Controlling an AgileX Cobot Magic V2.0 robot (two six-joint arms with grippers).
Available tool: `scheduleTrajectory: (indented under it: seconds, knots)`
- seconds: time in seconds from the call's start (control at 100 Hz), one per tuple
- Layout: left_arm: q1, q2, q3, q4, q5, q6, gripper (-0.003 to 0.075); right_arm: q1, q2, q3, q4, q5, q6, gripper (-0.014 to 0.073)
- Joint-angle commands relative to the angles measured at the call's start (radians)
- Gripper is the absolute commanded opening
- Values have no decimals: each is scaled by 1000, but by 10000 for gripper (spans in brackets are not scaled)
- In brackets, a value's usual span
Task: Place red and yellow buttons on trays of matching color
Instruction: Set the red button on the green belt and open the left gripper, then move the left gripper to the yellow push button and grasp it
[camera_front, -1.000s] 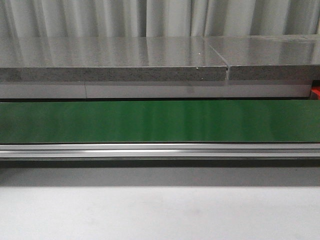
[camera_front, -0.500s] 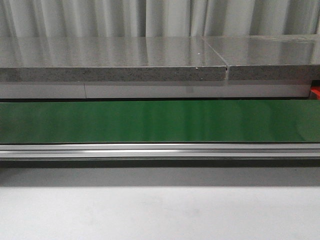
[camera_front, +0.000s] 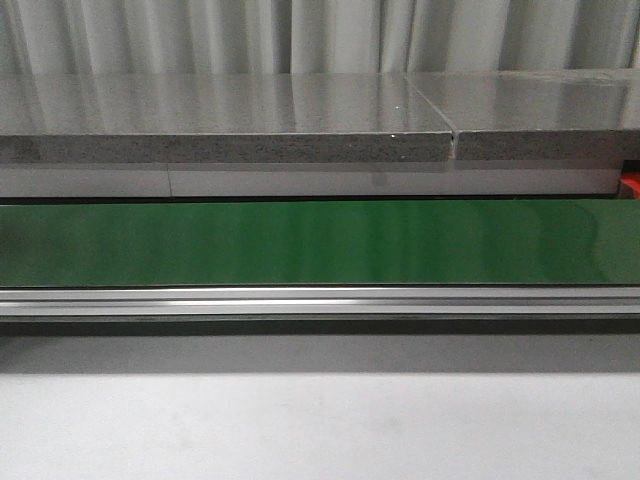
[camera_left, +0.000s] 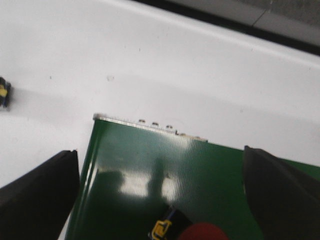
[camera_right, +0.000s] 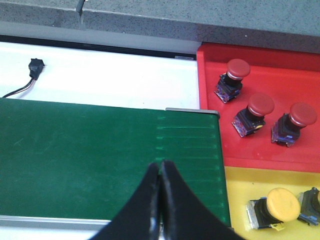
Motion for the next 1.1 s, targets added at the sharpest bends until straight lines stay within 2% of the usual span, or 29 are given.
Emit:
scheduleTrajectory:
  seconds: [0.0, 0.2, 0.54, 1.09]
  knots:
    - [14, -35, -64, -22, -60, 2, 650, 3, -10, -28, -2, -63, -11, -67]
    - [98, 13, -78, -22, -54, -11, 643, 3, -10, -28, -2, -63, -11, -67]
    - [237, 206, -106, -30, -126, -11, 620, 3, -10, -28, -2, -63, -11, -67]
    - [267, 485, -382, -23, -118, -11, 620, 3, -10, -28, -2, -63, -11, -67]
